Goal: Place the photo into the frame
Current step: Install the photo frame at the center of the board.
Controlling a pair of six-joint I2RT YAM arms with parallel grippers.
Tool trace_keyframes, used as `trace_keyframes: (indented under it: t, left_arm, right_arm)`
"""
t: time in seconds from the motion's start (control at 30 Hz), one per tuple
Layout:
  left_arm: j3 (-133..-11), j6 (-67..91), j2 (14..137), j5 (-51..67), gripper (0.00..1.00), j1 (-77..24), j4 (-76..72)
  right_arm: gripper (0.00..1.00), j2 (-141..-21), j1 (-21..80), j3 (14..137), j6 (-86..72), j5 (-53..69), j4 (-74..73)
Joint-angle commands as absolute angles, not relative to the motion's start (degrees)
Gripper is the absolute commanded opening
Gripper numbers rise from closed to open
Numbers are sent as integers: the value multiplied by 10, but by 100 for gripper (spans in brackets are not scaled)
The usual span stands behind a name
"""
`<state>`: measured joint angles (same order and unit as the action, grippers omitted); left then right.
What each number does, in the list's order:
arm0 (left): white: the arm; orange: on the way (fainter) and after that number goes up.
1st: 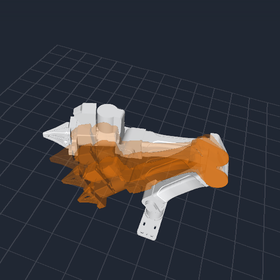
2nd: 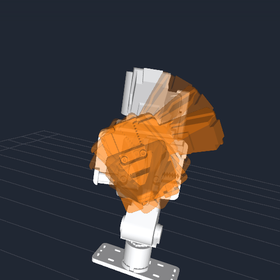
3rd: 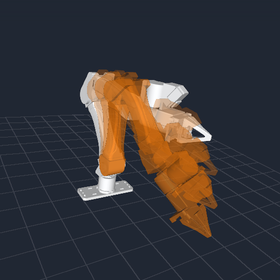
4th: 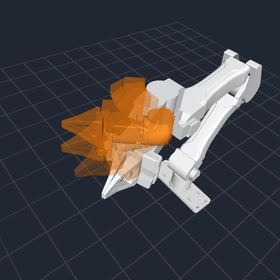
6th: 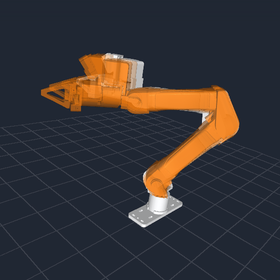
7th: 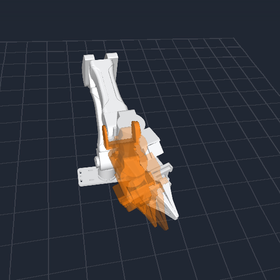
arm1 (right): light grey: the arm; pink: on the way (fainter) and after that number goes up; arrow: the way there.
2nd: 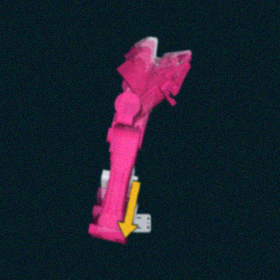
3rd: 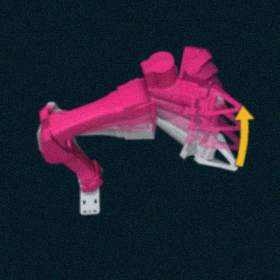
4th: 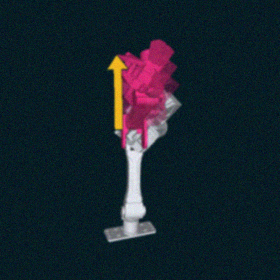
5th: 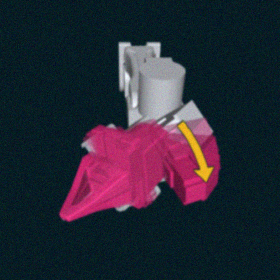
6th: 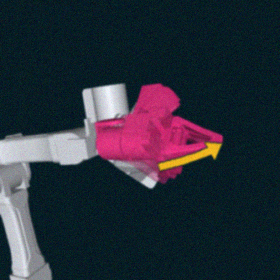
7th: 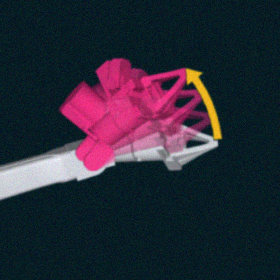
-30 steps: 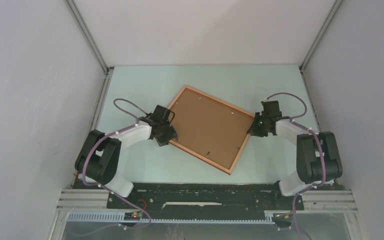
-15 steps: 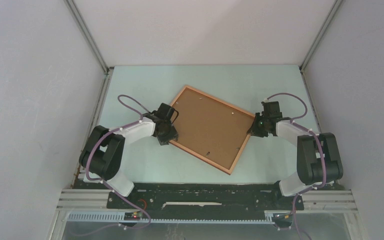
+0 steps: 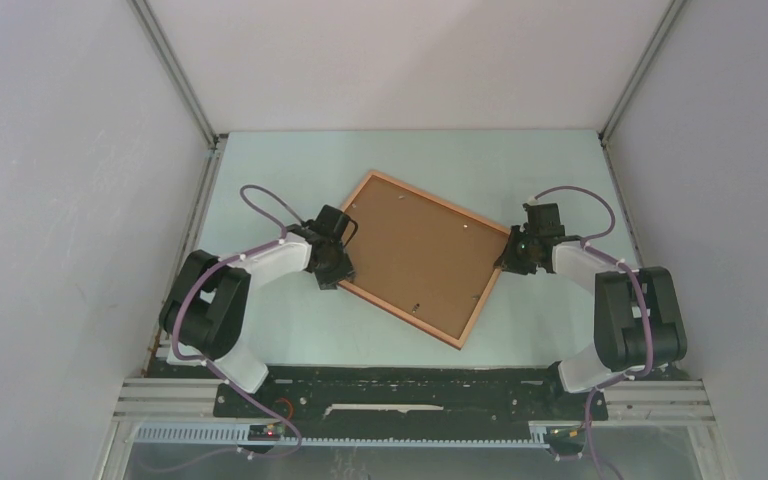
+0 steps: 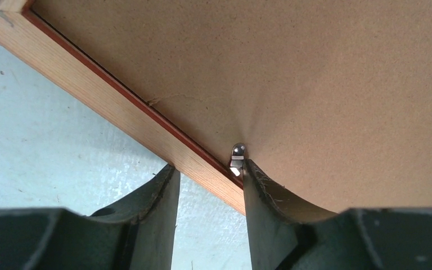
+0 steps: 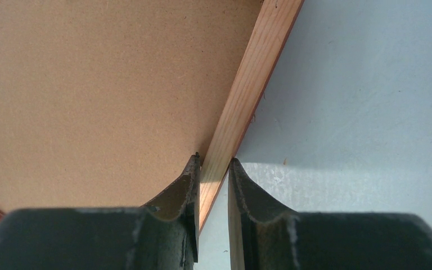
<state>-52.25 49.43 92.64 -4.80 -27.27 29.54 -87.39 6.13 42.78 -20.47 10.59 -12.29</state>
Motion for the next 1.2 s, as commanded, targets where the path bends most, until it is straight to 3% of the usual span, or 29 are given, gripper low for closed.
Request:
trace_keyframes:
  t: [0.0,0.4,0.67,0.83,1.0,1.17]
  left_arm:
    - [-545,444,931,-80,0,-280,298]
    - [-566,328,890,-114,0,-268,316]
    - [-558,341,830,-73,56,-257,307]
    - [-516,372,818,-20,84,-256,258]
    - [-469,415,797,36,98,-255,219]
    - [-402,480,741,54,100,-259,193]
  right_arm:
    - [6,-842,72,426,-178,152,-109]
    - [6,-844,73,426,-178,154,-108]
    - [11,-832,86,426,-178,135,-115]
    - [21,-828,90,426,-180,135,-120]
    - [38,-808,96,427,-180,128,-150]
    - [59,-755,97,430,-176,87,-187]
